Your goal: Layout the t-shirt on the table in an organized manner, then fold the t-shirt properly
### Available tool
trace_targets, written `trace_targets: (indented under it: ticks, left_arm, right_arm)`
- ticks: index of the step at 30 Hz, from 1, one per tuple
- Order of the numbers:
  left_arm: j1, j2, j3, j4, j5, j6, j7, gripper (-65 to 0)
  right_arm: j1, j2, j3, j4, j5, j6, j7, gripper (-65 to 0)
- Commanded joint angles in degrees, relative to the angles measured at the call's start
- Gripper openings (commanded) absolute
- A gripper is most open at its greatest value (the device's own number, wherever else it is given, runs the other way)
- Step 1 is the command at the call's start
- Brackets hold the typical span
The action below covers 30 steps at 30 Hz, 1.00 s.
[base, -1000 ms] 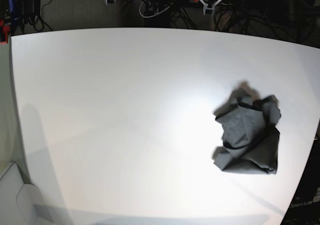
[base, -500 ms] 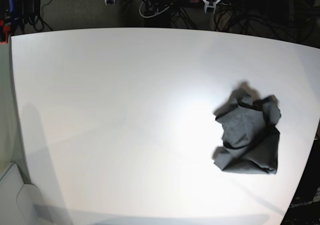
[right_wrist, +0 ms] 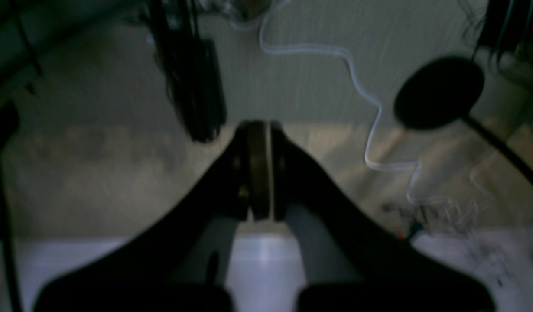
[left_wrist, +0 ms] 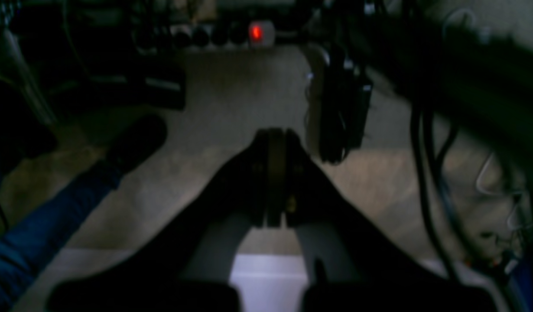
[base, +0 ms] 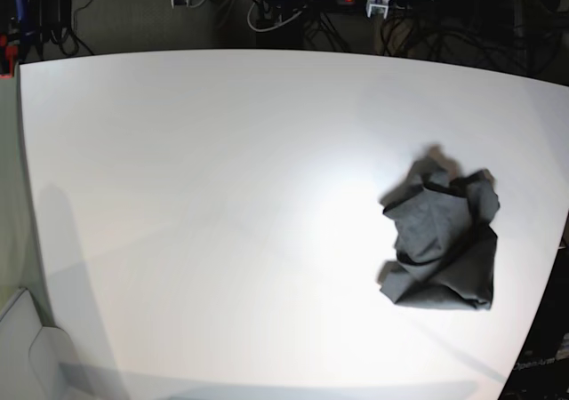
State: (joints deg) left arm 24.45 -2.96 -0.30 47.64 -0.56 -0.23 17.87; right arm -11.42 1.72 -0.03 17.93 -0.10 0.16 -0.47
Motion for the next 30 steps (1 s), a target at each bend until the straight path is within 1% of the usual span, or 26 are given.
trace_targets:
  ticks: [1, 3, 7, 11, 14, 15, 17, 22, 24, 30]
  left_arm:
    - [0.2, -0.4, -0.1, 3.3, 0.1, 0.4, -1.2, -64.8]
    - [1.4, -0.7, -0.1, 6.3, 0.1, 0.4, 0.9, -64.8]
    - [2.3, -1.0, -0.1, 10.6, 0.1, 0.2, 5.2, -64.8]
    - [4.7, -2.6, -0.2, 15.2, 0.1, 0.1, 5.6, -64.8]
    - [7.0, -2.8, -0.2, 19.6, 0.1, 0.1, 5.6, -64.8]
    - [7.9, -3.6, -0.3, 21.1, 0.1, 0.1, 5.6, -64.8]
    - [9.4, -4.3, -0.9, 24.1, 0.1, 0.0, 5.6, -64.8]
    - [13.8, -4.2, -4.8, 32.8, 0.1, -0.1, 5.6, -64.8]
    - [15.4, -4.6, -5.6, 36.4, 0.1, -0.1, 5.6, -64.8]
    - [20.2, -4.6, -7.0, 45.9, 0.1, -0.2, 5.5, -64.8]
  right_arm:
    - [-3.4, -0.1, 0.0, 4.1, 0.1, 0.1, -0.1, -65.0]
    - [-8.6, -0.1, 0.0, 13.3, 0.1, 0.1, -1.7, -65.0]
    - [-17.2, -0.1, -0.1, 32.2, 0.1, 0.2, -7.9, -65.0]
    - [-23.8, 0.0, -1.5, 48.6, 0.1, 0.2, -12.4, -65.0]
    - [-27.0, 0.4, -1.6, 57.5, 0.1, 0.2, -15.7, -65.0]
    - [-27.7, 0.4, -1.6, 59.9, 0.1, 0.2, -16.5, -65.0]
    - [-29.3, 0.4, -1.5, 64.3, 0.1, 0.2, -17.4, -65.0]
    - [-33.6, 0.5, -1.2, 74.3, 0.1, 0.2, -17.9, -65.0]
    - [-35.3, 1.3, -1.2, 78.4, 0.1, 0.2, -17.9, -65.0]
    - [-39.3, 1.6, -1.2, 91.2, 0.1, 0.2, -18.8, -65.0]
